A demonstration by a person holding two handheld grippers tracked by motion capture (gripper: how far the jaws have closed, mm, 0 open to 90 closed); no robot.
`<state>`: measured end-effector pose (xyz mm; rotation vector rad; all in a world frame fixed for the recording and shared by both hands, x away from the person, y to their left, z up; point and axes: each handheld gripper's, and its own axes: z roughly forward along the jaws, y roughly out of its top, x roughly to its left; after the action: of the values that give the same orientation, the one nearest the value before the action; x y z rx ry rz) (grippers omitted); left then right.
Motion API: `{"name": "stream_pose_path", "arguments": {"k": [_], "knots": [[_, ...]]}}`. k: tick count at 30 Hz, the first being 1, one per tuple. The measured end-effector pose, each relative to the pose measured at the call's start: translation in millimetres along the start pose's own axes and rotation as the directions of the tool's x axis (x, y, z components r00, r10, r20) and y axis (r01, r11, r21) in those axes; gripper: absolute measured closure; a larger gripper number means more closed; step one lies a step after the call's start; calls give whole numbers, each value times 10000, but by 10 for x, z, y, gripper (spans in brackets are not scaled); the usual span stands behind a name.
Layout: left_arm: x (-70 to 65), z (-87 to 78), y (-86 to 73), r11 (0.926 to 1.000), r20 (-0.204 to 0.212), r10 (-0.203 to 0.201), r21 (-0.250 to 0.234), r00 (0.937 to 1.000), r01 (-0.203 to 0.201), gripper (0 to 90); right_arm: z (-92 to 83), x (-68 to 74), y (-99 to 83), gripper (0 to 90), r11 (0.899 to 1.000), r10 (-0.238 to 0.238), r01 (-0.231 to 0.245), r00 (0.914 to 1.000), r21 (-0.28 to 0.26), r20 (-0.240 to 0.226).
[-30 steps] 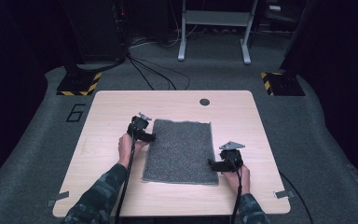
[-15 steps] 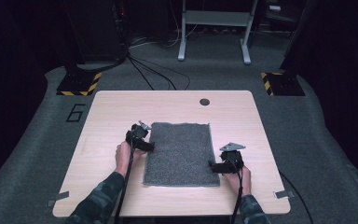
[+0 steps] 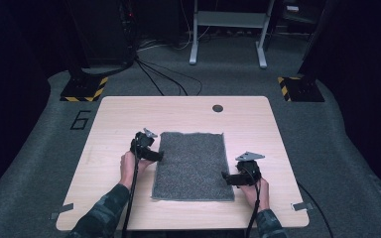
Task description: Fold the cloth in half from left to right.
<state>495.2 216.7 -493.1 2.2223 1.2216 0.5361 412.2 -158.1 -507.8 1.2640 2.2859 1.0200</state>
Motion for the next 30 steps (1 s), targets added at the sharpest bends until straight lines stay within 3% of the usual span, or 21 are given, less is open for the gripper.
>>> {"name": "stream_pose_path", "arguments": {"k": [3, 6, 7, 8, 9, 11, 12, 13, 14, 15, 16, 17, 21, 23, 25, 26, 28, 29, 30], "knots": [[73, 8, 53, 9998, 220, -58, -170, 9997, 61, 151, -81, 186, 120, 132, 9988, -463, 460, 9987, -135, -190], [147, 44, 105, 9992, 563, -264, -277, 9981, 280, 141, -102, 293, 176, 132, 9981, -615, 612, 9976, -96, -305], [163, 67, 123, 9990, 587, -345, -262, 9977, 361, 139, -110, 396, 228, 132, 9968, -793, 791, 9955, -58, -516], [187, 83, 143, 9989, 697, -388, -232, 9968, 405, 139, -110, 396, 228, 132, 9968, -793, 791, 9955, -58, -516], [207, 105, 160, 9979, 925, -512, -341, 9944, 545, 140, -115, 450, 250, 133, 9955, -944, 942, 9934, -54, -655], [239, 148, 201, 9979, 865, -513, -347, 9949, 545, 150, -107, 644, 310, 134, 9925, -1218, 1218, 9874, -61, -1009], [263, 172, 221, 9977, 1026, -571, -306, 9931, 606, 150, -107, 644, 310, 134, 9925, -1218, 1218, 9874, -61, -1009], [283, 202, 243, 9968, 1086, -723, -248, 9915, 754, 152, -88, 776, 341, 134, 9894, -1448, 1454, 9819, -35, -1217], [303, 227, 264, 9968, 1060, -717, -287, 9918, 751, 152, -88, 776, 341, 134, 9894, -1448, 1454, 9819, -35, -1217], [337, 283, 307, 9965, 1128, -801, -164, 9904, 825, 156, -69, 919, 362, 135, 9888, -1464, 1491, 9788, 82, -1431], [337, 283, 307, 9965, 1128, -801, -164, 9904, 825, 155, -69, 919, 362, 135, 9888, -1464, 1491, 9788, 82, -1431], [360, 310, 329, 9963, 1152, -825, -143, 9899, 847, 156, -36, 1042, 384, 135, 9859, -1619, 1667, 9731, 157, -1639], [394, 421, 394, 9942, 1273, -1059, -37, 9862, 1072, 154, 34, 1200, 412, 136, 9818, -1876, 1900, 9632, -60, -1925], [398, 447, 418, 9958, 1189, -905, 1, 9888, 911, 157, 63, 1322, 429, 140, 9808, -1894, 1950, 9574, 40, -2180], [394, 476, 436, 9959, 1239, -899, 36, 9882, 901, 158, 131, 1505, 457, 144, 9723, -2272, 2335, 9414, -41, -2492], [399, 490, 444, 9959, 1256, -900, 32, 9880, 903, 158, 131, 1505, 457, 144, 9723, -2272, 2335, 9414, -41, -2492], [406, 514, 465, 9952, 1247, -977, 8, 9874, 983, 160, 181, 1632, 480, 146, 9697, -2345, 2443, 9333, 22, -2719], [409, 522, 475, 9946, 1293, -1030, -7, 9862, 1039, 159, 212, 1699, 495, 147, 9640, -2543, 2658, 9242, 19, -2851], [413, 526, 484, 9952, 1248, -971, 1, 9874, 979, 163, 239, 1760, 502, 147, 9639, -2552, 2663, 9225, -10, -2895]]}}
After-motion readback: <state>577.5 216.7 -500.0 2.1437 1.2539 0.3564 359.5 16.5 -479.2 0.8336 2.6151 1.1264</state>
